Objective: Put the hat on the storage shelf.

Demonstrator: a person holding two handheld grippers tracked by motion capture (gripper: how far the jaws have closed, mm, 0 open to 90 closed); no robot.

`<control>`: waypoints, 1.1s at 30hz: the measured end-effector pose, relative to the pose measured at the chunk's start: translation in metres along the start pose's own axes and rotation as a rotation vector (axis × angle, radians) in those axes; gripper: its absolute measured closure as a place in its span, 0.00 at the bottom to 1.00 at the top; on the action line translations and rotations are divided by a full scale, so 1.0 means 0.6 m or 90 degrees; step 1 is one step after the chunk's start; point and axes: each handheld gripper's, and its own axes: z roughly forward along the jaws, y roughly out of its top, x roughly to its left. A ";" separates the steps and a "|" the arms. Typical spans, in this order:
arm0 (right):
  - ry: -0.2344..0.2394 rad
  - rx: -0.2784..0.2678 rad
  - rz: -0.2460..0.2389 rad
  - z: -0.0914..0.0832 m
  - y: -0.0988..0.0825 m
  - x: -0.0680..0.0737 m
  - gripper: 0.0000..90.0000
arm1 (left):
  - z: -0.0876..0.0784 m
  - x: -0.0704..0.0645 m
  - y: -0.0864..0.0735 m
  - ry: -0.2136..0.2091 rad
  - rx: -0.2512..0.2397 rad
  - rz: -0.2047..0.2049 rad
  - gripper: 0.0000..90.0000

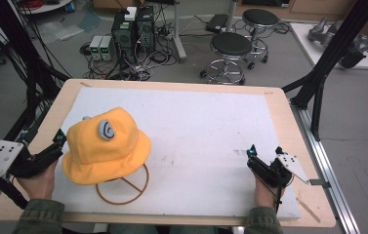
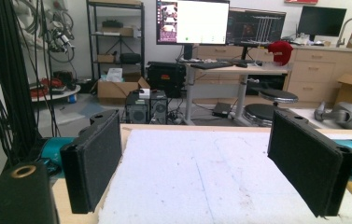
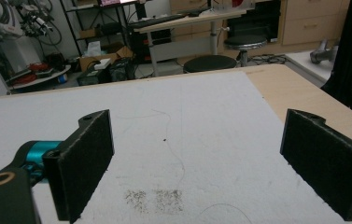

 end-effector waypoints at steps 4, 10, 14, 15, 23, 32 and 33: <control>0.001 0.002 0.001 0.000 0.000 0.000 0.10 | 0.001 0.001 0.000 0.002 0.000 0.001 0.20; 0.001 0.002 0.000 0.000 0.000 0.000 0.10 | 0.002 0.002 -0.001 0.001 0.003 -0.001 0.20; 0.001 0.002 0.000 0.000 0.000 -0.001 0.10 | 0.003 0.002 -0.001 0.003 0.003 -0.001 0.20; 0.001 0.002 0.001 0.000 0.000 0.000 0.10 | 0.003 0.002 -0.001 0.003 0.003 -0.002 0.20; 0.001 0.001 -0.001 0.000 0.000 -0.001 0.10 | 0.003 0.001 -0.001 0.002 0.005 0.000 0.20; 0.000 0.002 0.002 0.000 0.000 0.000 0.10 | 0.002 0.002 -0.001 0.002 0.004 -0.002 0.20; 0.000 0.002 0.002 0.001 0.000 0.000 0.10 | 0.002 0.002 -0.001 0.001 0.003 -0.004 0.20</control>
